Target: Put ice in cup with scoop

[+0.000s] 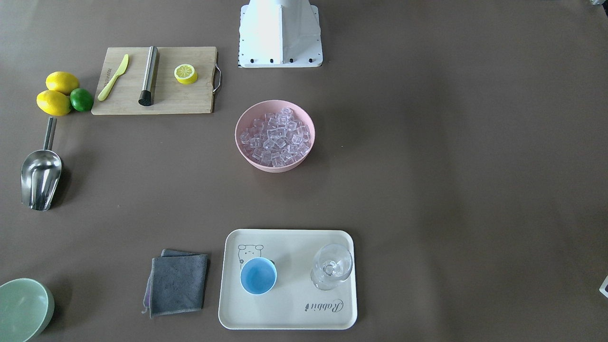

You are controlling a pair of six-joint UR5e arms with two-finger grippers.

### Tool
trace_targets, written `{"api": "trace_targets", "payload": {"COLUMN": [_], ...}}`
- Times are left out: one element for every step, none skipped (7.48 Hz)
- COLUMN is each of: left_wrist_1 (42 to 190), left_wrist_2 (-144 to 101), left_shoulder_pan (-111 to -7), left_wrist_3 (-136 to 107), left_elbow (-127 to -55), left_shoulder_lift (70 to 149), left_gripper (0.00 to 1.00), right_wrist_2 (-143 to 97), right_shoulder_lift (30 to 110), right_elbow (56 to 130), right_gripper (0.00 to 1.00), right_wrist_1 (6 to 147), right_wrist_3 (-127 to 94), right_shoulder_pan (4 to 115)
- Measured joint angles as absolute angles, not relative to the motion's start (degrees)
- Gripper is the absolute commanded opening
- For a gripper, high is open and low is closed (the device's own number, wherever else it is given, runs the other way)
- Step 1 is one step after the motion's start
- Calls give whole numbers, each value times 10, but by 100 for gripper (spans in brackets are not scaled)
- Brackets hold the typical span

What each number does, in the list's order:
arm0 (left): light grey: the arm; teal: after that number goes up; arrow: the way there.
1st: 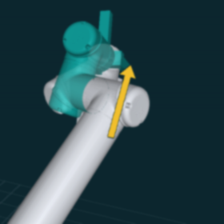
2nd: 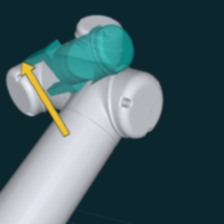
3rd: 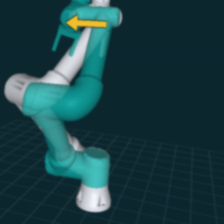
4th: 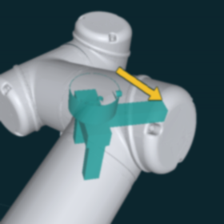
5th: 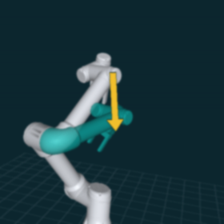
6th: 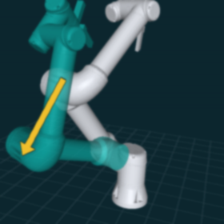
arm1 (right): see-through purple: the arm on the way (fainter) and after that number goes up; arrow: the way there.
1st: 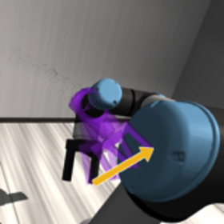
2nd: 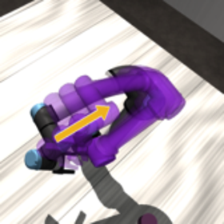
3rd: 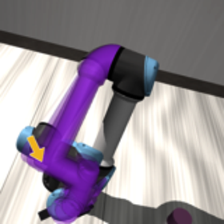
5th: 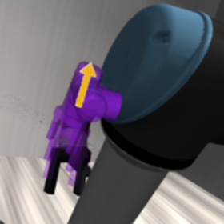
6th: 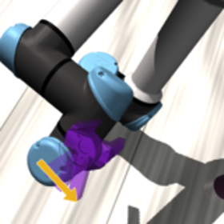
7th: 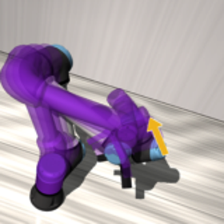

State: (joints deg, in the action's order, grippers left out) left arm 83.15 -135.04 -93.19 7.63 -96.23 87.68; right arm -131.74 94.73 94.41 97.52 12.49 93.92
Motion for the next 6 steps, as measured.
{"api": "trace_targets", "payload": {"left_wrist_1": [832, 832, 833, 838, 856, 888], "left_wrist_2": [-1348, -1347, -1348, -1348, -1348, -1347], "left_shoulder_pan": [-929, -921, -910, -880, -847, -818], "left_wrist_3": [76, 75, 76, 76, 76, 76], "left_elbow": [-962, -962, -967, -978, -988, -997], "left_shoulder_lift": [877, 877, 879, 884, 891, 896], "left_gripper": [99, 99, 99, 99, 99, 99], "right_wrist_2": [-1317, -1317, -1321, -1333, -1348, -1357], "right_shoulder_lift": [950, 957, 962, 963, 966, 978], "right_elbow": [955, 972, 983, 991, 998, 1010], "right_gripper": [100, 100, 100, 100, 100, 100], "right_wrist_1": [975, 975, 975, 974, 963, 924], "right_wrist_3": [95, 63, 45, 33, -6, -71], "right_shoulder_pan": [940, 940, 939, 936, 926, 905]}}
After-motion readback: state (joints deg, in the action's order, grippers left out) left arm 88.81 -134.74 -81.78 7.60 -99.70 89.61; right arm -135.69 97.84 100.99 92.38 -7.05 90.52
